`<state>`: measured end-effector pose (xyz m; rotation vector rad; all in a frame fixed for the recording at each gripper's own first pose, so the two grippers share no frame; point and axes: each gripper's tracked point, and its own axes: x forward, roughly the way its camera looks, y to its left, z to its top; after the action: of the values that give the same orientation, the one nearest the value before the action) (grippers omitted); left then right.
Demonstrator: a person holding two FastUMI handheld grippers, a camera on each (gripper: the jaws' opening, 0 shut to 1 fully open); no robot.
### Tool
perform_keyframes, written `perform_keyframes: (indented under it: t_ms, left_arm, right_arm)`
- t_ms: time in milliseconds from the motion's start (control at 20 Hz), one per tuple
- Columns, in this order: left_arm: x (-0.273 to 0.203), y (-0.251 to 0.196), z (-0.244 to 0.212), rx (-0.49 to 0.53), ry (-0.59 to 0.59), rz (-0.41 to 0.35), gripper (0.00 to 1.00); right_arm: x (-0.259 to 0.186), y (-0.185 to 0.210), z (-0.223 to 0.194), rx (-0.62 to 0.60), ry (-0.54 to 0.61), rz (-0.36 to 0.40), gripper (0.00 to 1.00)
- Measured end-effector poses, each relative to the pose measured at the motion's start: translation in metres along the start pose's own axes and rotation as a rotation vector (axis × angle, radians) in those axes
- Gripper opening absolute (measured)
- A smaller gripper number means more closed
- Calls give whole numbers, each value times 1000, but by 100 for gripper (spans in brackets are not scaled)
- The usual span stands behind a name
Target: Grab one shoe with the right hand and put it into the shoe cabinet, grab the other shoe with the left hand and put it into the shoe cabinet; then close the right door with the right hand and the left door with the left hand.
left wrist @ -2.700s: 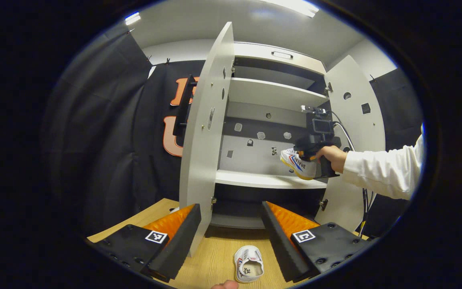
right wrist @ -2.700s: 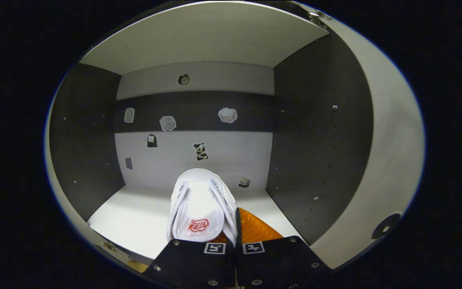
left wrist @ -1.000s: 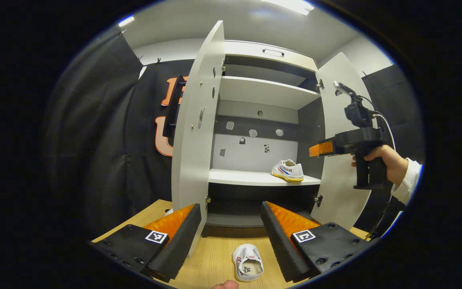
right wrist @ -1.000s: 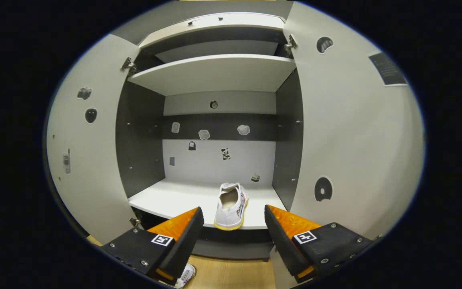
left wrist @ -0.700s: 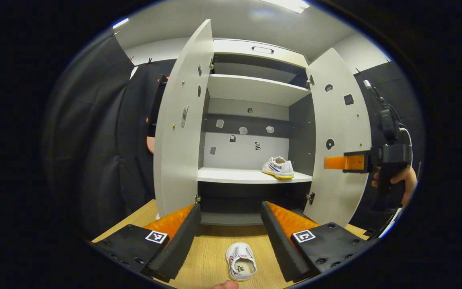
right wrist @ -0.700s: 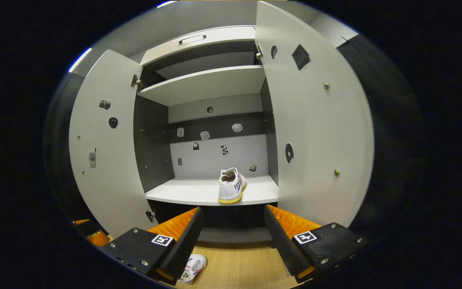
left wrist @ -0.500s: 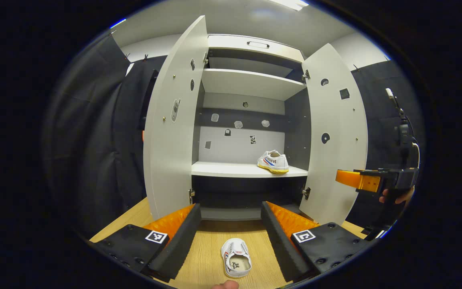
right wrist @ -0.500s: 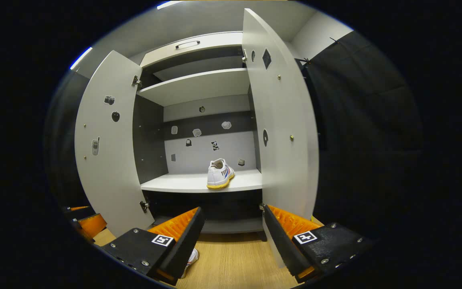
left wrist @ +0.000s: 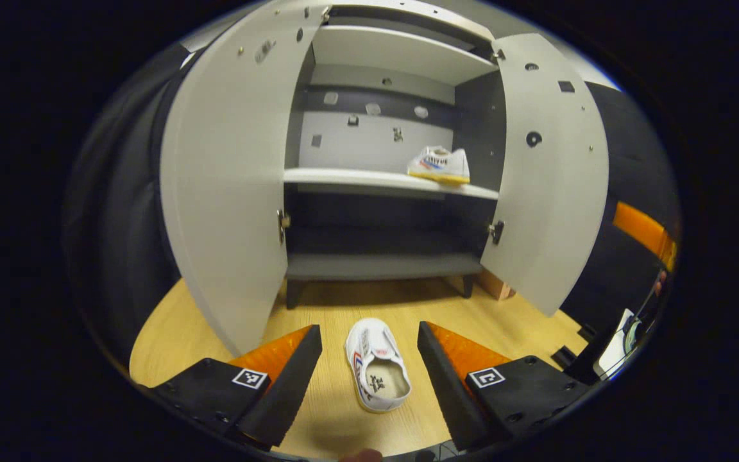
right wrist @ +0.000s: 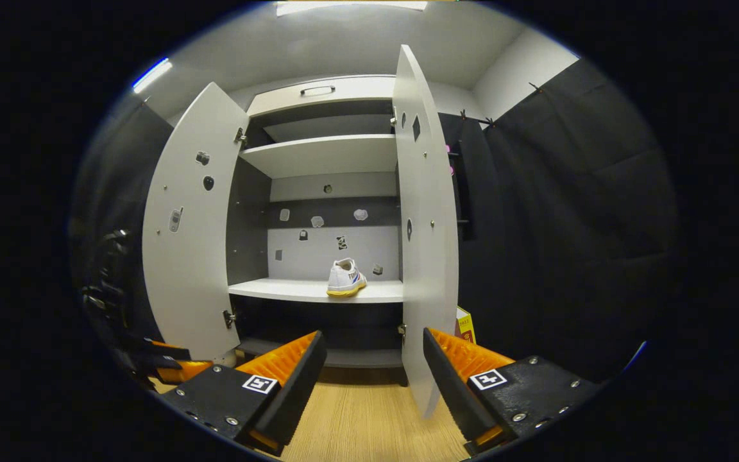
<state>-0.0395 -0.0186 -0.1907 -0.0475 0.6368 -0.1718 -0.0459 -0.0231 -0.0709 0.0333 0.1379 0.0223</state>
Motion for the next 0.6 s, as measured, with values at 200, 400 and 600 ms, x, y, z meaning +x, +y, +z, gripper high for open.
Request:
perform_keyframes:
  t_ms: [200, 400, 600]
  left_arm:
    - [33, 16, -71, 26, 178, 40, 99]
    - [48, 9, -90, -27, 261, 13, 99]
    - [82, 19, -93, -21, 249, 48, 99]
  right_arm:
    - [-19, 13, -4, -51, -6, 18, 93]
    - [-28, 10, -9, -52, 7, -3, 93]
    - [-27, -2, -8, -53, 5, -48, 93]
